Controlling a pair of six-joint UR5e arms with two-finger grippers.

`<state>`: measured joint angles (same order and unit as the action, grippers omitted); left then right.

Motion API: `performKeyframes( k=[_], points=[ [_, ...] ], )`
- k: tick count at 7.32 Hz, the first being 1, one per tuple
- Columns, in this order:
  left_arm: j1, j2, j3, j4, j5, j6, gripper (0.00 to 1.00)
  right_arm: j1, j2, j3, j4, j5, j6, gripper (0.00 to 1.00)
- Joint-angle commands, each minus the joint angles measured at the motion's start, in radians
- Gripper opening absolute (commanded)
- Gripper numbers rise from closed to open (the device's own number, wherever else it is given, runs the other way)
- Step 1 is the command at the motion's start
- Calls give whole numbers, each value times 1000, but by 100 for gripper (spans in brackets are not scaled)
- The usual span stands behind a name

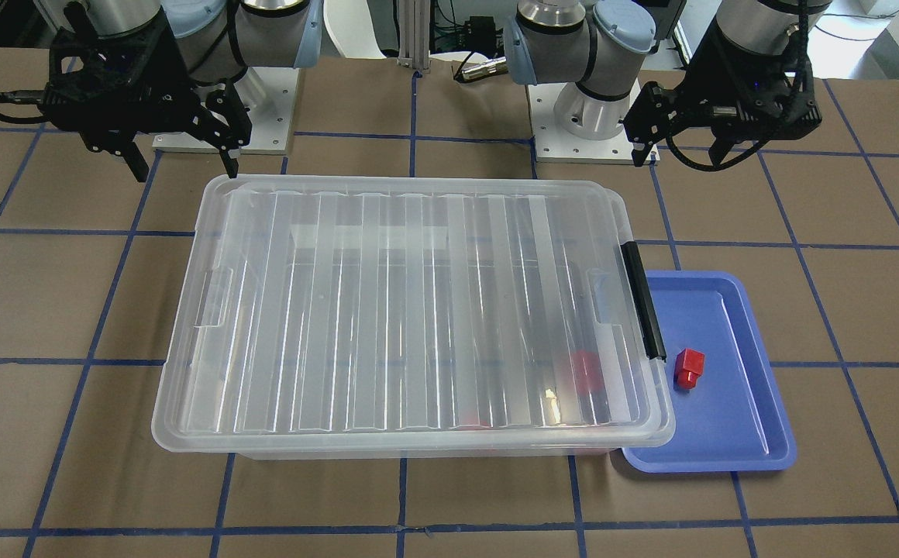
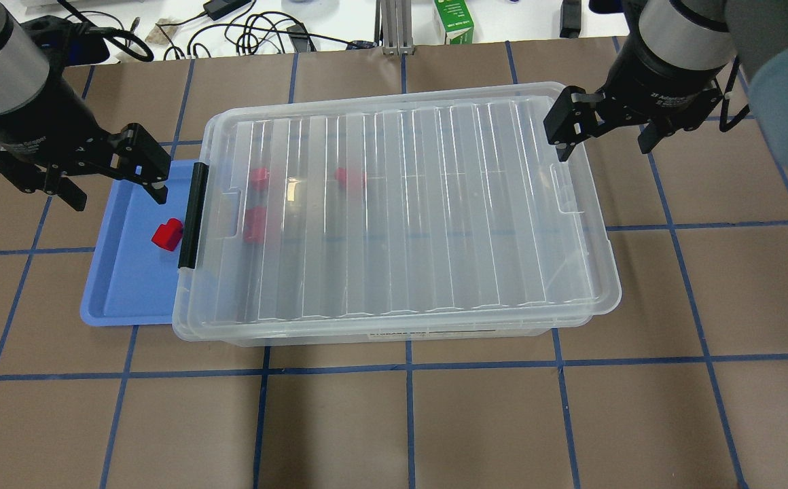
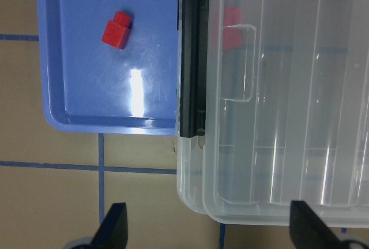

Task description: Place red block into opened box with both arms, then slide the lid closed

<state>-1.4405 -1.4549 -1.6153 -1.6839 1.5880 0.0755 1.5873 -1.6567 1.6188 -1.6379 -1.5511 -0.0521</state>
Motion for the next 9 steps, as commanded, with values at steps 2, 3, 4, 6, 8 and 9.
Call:
performKeyframes(
  k=[2, 3, 4, 6, 8, 9],
  points=[
    [23, -1, 9, 4, 7, 59, 100, -12, 6, 3, -13, 2, -21, 100],
    [43, -4, -4, 3, 9, 134, 100, -24, 44, 10, -16, -7, -43, 100],
    [102, -10, -5, 7, -3, 150, 100, -58, 92, 12, -58, -7, -52, 100],
    [231, -34, -8, 21, -3, 259, 100, -90, 205, 12, -129, -4, -51, 100],
    [322, -105, -12, 65, -5, 391, 100, -90, 274, 12, -152, -6, -51, 100],
    [325, -154, -29, 146, -5, 409, 100, -90, 299, 13, -175, -7, -51, 100]
  ],
)
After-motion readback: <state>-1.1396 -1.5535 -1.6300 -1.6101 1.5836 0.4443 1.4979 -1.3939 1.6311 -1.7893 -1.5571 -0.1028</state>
